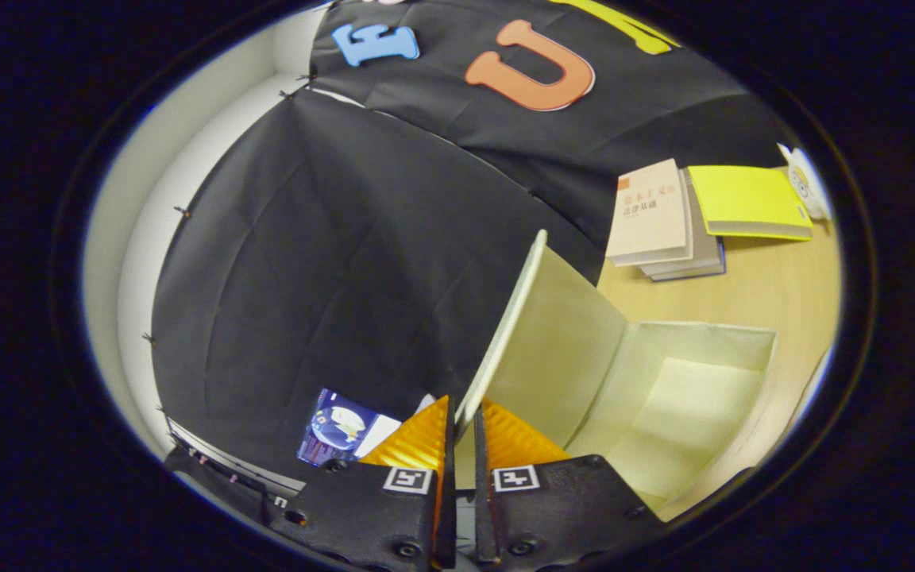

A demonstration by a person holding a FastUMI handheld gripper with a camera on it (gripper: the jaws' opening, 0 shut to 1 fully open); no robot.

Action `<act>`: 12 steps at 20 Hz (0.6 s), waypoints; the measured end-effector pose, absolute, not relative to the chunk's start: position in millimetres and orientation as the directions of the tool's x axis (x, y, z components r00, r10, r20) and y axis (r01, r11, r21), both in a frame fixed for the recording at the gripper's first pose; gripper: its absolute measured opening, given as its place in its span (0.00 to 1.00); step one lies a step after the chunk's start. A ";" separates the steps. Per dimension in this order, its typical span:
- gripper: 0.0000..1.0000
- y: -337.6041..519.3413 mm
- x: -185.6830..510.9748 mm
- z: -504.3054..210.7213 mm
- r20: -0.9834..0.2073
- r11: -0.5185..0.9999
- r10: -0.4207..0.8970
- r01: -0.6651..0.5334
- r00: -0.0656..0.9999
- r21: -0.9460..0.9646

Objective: Open the storage box then place both shoes into the box .Put the left shoe in first, then the right shoe, with the right side of both shoes facing outward in a uniform manner.

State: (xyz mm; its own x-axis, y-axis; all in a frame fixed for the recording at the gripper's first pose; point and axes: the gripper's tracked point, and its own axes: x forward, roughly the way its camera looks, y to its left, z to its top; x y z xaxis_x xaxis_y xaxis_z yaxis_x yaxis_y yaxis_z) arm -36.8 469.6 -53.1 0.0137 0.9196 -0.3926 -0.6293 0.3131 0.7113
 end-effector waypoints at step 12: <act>0.94 422.7 18.8 -51.2 -0.437 0.556 0.817 -0.712 0.376 0.428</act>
